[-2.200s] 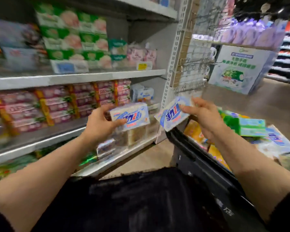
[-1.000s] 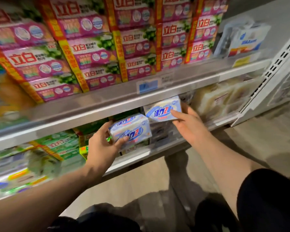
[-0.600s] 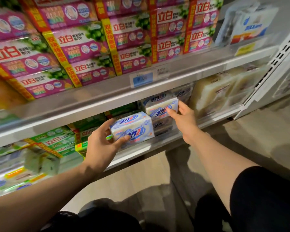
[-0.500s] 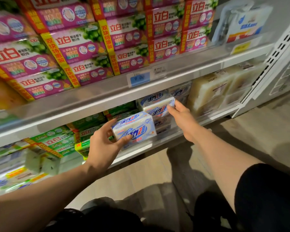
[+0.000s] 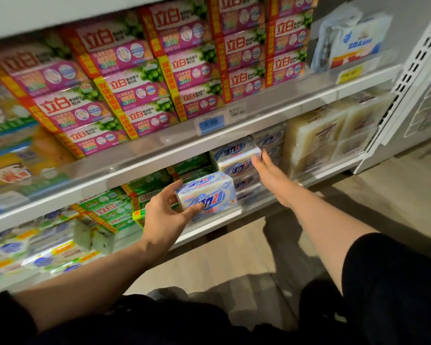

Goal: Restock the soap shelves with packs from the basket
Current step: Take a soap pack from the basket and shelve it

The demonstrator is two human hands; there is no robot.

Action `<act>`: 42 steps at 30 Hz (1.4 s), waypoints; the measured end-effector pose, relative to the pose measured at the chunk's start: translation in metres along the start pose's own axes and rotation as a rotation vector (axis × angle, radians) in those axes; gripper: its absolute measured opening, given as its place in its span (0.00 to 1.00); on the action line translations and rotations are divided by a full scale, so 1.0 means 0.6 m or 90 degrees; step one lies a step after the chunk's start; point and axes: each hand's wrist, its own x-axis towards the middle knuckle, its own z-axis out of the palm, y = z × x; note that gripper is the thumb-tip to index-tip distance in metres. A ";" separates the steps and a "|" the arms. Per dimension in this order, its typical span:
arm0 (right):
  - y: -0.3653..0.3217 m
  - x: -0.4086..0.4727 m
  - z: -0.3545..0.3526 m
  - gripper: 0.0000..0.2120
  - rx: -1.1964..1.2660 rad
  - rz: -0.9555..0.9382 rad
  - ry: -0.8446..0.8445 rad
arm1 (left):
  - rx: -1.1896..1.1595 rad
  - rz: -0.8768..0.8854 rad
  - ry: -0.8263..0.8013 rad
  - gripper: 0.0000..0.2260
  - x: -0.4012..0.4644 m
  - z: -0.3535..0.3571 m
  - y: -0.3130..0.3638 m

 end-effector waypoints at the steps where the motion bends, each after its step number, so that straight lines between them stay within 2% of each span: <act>1: 0.004 -0.005 0.005 0.30 -0.001 -0.026 0.063 | -0.003 0.001 -0.004 0.34 -0.001 0.002 0.003; 4: 0.003 -0.034 0.013 0.21 0.010 -0.103 0.304 | -0.003 0.025 -0.003 0.32 -0.001 0.014 0.016; 5: 0.000 -0.045 0.010 0.20 0.036 -0.122 0.331 | 0.000 0.037 -0.004 0.32 -0.001 0.020 0.022; 8: -0.005 -0.079 -0.006 0.24 0.117 -0.106 0.227 | 0.022 0.080 -0.025 0.33 -0.002 0.042 0.036; 11: -0.003 -0.110 -0.022 0.16 0.247 -0.006 0.111 | 0.077 0.139 -0.012 0.33 0.000 0.077 0.047; 14: 0.009 -0.125 -0.029 0.14 0.400 0.089 0.091 | 0.138 0.196 0.014 0.30 -0.005 0.120 0.064; 17: 0.024 -0.131 -0.026 0.15 0.498 0.133 0.063 | 0.151 0.220 0.006 0.29 -0.005 0.159 0.072; 22: 0.038 -0.117 -0.024 0.14 0.633 0.154 0.114 | 0.150 0.231 -0.019 0.33 0.006 0.202 0.061; 25: 0.040 -0.099 -0.020 0.19 0.638 0.165 0.118 | 0.164 0.244 -0.025 0.33 0.015 0.215 0.054; 27: 0.039 -0.082 -0.024 0.21 0.659 0.166 0.168 | 0.178 0.294 -0.024 0.33 0.025 0.215 0.050; 29: 0.041 -0.062 -0.035 0.25 0.647 0.169 0.259 | 0.272 0.383 -0.017 0.32 0.036 0.208 0.044; 31: 0.049 -0.044 -0.050 0.30 0.621 0.172 0.323 | 0.440 0.472 -0.002 0.33 0.053 0.194 0.030; 32: 0.055 -0.036 -0.057 0.31 0.620 0.175 0.340 | 0.519 0.479 -0.007 0.35 0.061 0.185 0.021; 34: 0.062 -0.022 -0.069 0.30 0.639 0.177 0.357 | 0.628 0.435 -0.040 0.38 0.074 0.167 0.006; 36: 0.065 -0.006 -0.074 0.26 0.642 0.178 0.377 | 0.668 0.403 -0.076 0.39 0.084 0.153 -0.007; 38: 0.064 0.010 -0.070 0.22 0.625 0.170 0.382 | 0.684 0.424 -0.077 0.36 0.092 0.145 -0.012; 42: 0.058 0.035 -0.056 0.20 0.590 0.158 0.412 | 0.643 0.450 -0.083 0.35 0.102 0.141 -0.014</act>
